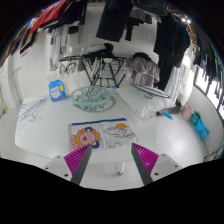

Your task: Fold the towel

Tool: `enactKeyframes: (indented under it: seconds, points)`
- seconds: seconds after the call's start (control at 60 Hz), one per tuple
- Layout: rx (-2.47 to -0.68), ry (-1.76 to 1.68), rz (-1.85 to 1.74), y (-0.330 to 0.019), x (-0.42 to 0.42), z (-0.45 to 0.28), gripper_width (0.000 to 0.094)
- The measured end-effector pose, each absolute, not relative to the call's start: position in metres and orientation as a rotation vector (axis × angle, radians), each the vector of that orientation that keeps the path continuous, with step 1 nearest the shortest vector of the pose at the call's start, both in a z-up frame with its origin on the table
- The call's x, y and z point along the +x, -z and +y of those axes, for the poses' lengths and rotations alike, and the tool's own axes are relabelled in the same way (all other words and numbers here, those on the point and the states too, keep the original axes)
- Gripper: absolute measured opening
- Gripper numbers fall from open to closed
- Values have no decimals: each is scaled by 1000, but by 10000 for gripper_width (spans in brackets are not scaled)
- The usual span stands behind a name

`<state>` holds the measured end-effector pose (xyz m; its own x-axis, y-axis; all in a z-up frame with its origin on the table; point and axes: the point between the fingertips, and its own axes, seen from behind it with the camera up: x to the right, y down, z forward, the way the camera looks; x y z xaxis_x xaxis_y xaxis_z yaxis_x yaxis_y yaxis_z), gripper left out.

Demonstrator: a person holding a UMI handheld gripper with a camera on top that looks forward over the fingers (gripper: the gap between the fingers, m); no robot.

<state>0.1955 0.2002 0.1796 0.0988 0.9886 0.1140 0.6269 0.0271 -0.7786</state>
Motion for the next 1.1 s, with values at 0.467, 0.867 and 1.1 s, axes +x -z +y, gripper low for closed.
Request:
enactKeyframes:
  seconds: [0.467,0.867,1.1]
  points:
    - [-1542,-794,-1824,-132,157,25,854]
    - [-1551,-790,-1784,-29,53,11,849]
    - [-1547,-813,-1800,12,18,12,638]
